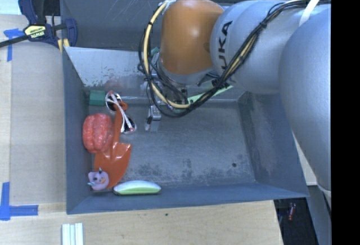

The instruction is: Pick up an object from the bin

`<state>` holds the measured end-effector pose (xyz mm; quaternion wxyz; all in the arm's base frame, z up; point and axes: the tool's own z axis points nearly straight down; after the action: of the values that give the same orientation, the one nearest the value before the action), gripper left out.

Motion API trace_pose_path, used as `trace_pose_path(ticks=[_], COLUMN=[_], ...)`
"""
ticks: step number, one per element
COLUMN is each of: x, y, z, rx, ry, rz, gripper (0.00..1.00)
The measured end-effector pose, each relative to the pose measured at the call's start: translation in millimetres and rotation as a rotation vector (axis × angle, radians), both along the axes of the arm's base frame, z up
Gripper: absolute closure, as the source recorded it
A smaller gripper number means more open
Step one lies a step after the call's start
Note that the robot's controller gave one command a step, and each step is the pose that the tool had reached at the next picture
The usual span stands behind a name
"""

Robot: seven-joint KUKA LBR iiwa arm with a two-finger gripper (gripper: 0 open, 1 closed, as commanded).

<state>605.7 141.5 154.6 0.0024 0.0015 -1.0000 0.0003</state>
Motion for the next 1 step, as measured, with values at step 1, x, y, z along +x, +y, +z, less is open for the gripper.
trace_pose_path(ticks=[1], x=[1.6], y=[-0.6], z=[5.3], rx=[0.001], ry=[-0.008], rz=[-0.003], gripper=[0.0])
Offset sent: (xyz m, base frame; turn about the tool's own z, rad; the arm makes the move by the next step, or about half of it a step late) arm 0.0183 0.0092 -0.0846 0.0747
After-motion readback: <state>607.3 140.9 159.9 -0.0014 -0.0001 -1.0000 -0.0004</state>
